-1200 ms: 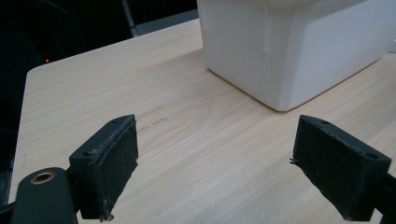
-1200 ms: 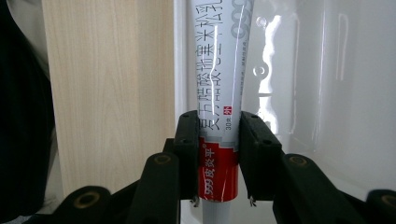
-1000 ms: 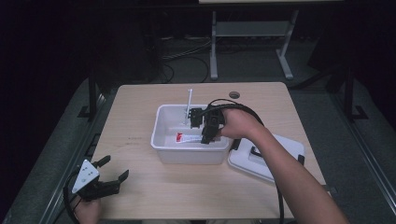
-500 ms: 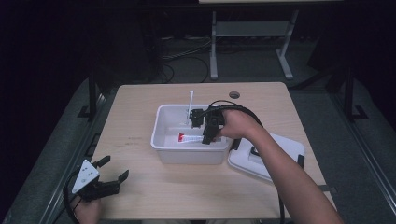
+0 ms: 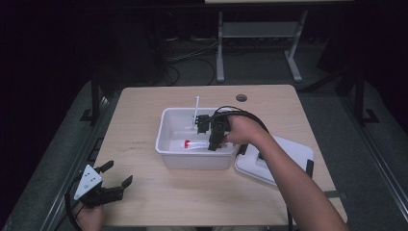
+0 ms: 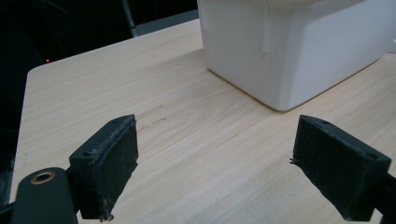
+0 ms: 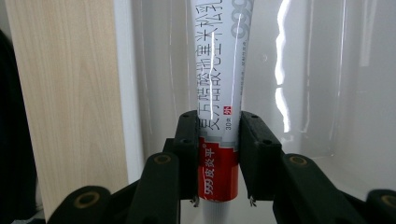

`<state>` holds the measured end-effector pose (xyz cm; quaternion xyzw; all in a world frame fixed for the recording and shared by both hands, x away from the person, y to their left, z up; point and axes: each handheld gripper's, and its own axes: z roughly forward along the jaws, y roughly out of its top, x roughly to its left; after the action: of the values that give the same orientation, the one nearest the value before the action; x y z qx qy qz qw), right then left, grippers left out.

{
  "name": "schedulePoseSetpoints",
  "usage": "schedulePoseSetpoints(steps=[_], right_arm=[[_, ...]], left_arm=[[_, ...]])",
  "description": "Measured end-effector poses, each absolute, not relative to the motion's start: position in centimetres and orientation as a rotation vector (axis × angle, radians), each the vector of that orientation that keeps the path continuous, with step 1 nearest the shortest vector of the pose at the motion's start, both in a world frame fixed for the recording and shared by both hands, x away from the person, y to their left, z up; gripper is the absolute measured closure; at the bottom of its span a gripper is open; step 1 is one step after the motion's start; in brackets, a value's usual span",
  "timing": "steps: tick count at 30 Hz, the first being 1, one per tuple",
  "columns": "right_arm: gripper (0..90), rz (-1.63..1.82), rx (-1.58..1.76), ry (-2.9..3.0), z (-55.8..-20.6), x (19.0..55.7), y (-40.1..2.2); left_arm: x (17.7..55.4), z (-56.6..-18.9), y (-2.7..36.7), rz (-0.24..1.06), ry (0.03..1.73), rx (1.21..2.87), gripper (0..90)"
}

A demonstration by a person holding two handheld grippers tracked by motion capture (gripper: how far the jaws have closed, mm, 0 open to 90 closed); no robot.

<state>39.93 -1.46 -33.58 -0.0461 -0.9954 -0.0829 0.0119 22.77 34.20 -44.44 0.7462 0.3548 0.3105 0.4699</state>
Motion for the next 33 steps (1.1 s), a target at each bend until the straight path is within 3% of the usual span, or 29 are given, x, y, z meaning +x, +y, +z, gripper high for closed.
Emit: schedulePoseSetpoints(steps=[33], right_arm=[[69.6,-0.209,-0.186,-3.057,-37.0,41.2,-0.9]], left_arm=[[22.8,-44.5,34.2,0.761,0.871,1.829,13.5]])
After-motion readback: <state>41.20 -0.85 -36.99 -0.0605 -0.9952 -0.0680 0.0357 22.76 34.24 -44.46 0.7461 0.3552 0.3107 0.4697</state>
